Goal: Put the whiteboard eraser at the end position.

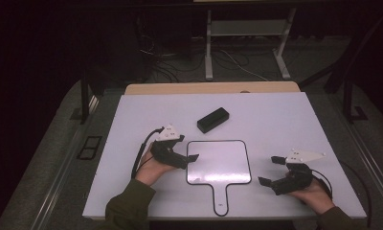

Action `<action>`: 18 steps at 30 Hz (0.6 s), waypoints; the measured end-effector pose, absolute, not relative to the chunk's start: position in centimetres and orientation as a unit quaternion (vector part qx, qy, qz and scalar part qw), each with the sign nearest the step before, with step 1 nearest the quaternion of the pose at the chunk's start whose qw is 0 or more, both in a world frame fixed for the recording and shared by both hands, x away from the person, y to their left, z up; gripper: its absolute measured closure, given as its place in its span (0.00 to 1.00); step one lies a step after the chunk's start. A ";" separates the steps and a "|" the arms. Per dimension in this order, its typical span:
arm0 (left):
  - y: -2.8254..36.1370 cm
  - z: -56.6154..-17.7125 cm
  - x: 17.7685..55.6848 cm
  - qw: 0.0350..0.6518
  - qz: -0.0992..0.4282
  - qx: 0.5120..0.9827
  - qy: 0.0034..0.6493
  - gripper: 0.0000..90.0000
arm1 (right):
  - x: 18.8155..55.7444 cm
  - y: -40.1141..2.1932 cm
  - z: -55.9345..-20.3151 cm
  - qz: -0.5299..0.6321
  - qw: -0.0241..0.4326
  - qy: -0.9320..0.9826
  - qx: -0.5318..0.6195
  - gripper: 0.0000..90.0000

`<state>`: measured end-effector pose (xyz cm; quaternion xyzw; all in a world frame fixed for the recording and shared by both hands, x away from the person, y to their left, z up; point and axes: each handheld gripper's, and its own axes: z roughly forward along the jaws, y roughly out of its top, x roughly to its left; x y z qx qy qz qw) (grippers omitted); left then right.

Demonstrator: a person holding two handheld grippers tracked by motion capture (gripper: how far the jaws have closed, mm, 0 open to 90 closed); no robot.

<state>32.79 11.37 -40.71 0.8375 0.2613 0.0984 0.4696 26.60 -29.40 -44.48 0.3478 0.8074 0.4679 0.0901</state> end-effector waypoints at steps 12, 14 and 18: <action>12.8 -41.8 30.5 0.470 0.102 0.835 0.269 0.00 | 26.6 -29.4 -44.5 0.468 0.091 0.807 0.348 0.00; 13.1 -42.1 30.1 0.469 0.105 0.835 0.268 0.00 | 26.6 -29.4 -44.5 0.468 0.091 0.807 0.348 0.00; 13.8 -42.4 29.4 0.468 0.107 0.833 0.275 0.00 | 26.6 -29.4 -44.5 0.468 0.091 0.807 0.348 0.00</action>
